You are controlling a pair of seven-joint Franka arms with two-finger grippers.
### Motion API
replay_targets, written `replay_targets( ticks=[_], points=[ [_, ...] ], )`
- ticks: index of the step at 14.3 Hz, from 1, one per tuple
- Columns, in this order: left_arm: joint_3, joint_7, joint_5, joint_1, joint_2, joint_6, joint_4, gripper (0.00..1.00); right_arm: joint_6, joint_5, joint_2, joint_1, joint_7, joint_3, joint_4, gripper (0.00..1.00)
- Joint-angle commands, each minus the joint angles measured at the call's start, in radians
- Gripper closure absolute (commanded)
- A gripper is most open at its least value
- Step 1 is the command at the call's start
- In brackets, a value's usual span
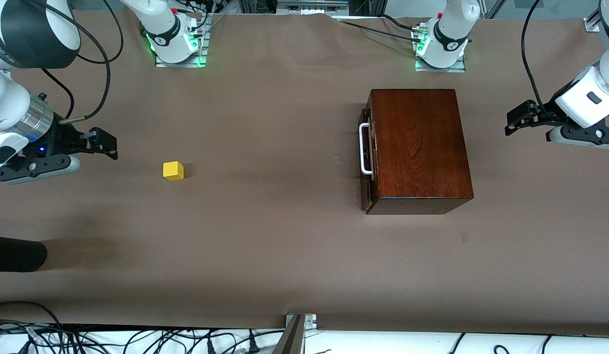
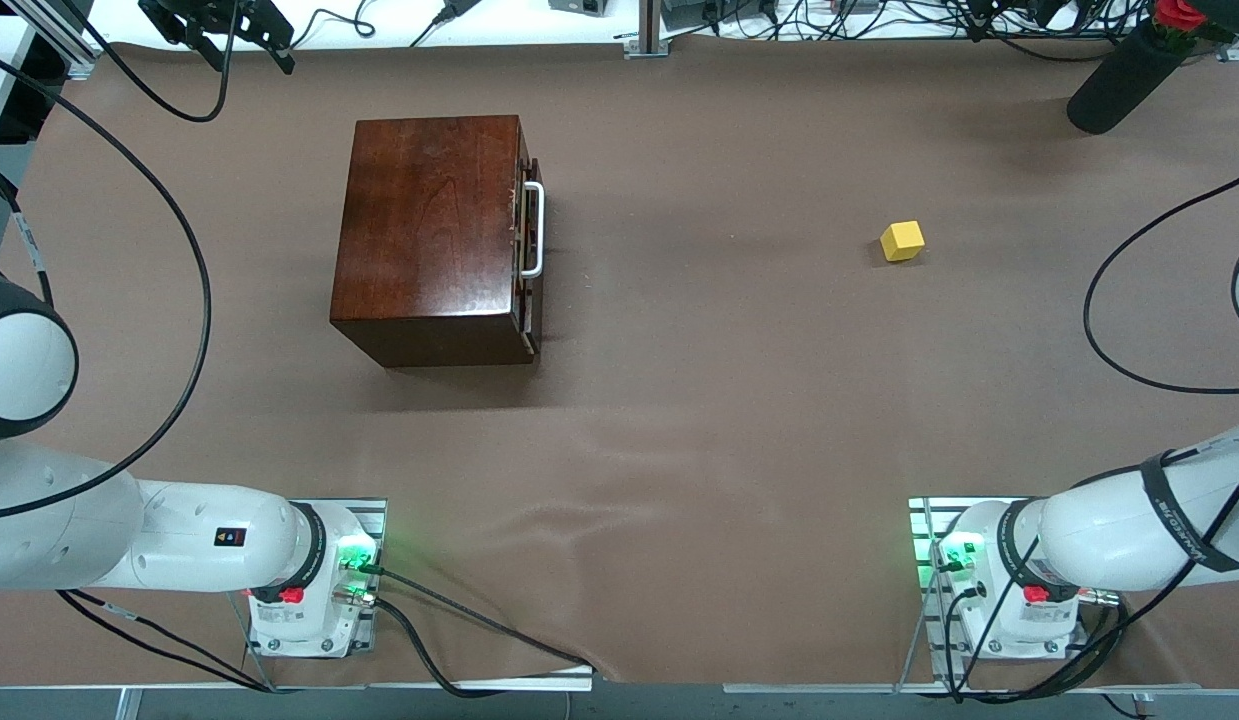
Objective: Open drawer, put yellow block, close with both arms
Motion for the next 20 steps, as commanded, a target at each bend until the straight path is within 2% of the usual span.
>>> replay_targets(
  ticks=[1,10,13,16,20],
  points=[
    [-0.005,-0.013,0.022,0.002,-0.02,0.009,-0.014,0.0,-0.025,0.018,0.002,-0.008,-0.017,0.004,0.023,0.0],
    [-0.004,-0.01,0.022,0.001,-0.015,-0.006,-0.014,0.0,-0.024,0.018,0.006,-0.01,-0.052,0.003,0.021,0.0],
    [-0.005,-0.008,0.021,0.001,-0.009,-0.08,-0.022,0.0,-0.024,0.018,0.004,-0.01,-0.054,0.003,0.021,0.0],
    [-0.008,-0.01,0.005,-0.001,-0.008,-0.083,-0.022,0.0,-0.025,0.018,0.004,-0.01,-0.054,0.003,0.021,0.0],
    [-0.088,-0.011,0.005,-0.001,-0.005,-0.094,-0.013,0.0,-0.024,0.018,0.004,-0.01,-0.054,0.003,0.021,0.0]
  ],
)
